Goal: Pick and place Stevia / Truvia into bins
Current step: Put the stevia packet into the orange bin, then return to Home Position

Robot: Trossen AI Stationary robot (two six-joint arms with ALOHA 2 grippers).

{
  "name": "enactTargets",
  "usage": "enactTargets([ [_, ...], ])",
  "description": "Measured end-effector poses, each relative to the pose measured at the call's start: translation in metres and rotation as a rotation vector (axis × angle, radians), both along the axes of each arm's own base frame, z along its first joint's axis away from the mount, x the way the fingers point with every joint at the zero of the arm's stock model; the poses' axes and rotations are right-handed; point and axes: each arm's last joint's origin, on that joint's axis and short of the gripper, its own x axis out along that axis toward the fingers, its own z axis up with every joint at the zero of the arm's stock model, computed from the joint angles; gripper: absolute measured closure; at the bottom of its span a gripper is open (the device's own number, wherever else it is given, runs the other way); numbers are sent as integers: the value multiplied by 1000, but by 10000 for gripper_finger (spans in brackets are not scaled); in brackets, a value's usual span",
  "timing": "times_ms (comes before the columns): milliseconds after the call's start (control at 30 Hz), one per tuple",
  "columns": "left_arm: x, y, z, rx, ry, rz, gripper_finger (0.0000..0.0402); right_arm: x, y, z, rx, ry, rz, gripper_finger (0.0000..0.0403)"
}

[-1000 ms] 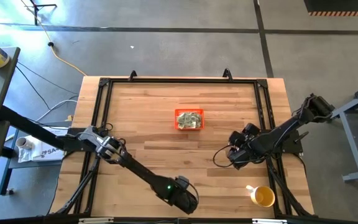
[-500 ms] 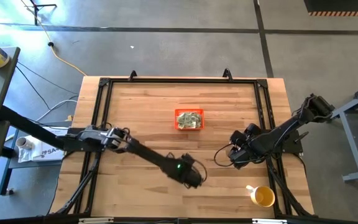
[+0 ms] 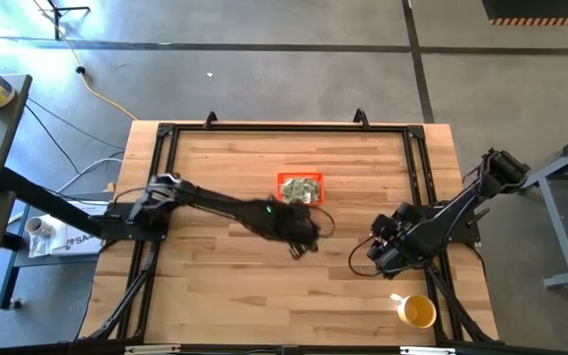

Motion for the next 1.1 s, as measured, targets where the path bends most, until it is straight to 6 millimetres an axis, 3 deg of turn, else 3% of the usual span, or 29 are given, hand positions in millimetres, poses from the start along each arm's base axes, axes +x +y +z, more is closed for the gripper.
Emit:
enactTargets([
  [167, 4, 65, 8, 64, 65, -68, 381, -7, 11, 1, 28, -17, 33, 72],
  [267, 14, 107, 5, 8, -10, -123, 381, -11, 17, 0, 60, -19, 39, 73],
  [367, 18, 140, -10, -93, -47, -143, 381, -14, 21, 0, 90, -22, 39, 73],
  [500, 16, 165, -32, -154, -21, -135, 380, -16, 25, 0, 110, -19, 38, 73],
  [667, 19, 167, -55, -106, 56, -118, 319, -17, 26, 0, 114, -22, 44, 73],
  [833, 16, 158, -50, -182, 72, -92, 236, -17, 26, 0, 115, -22, 43, 73],
  [900, 10, 151, -34, -199, 100, -71, 209, -17, 26, 0, 113, -21, 49, 73],
  [1100, -10, 125, 44, -166, -2, -95, 152, -11, 30, 8, 122, -67, 150, 73],
])
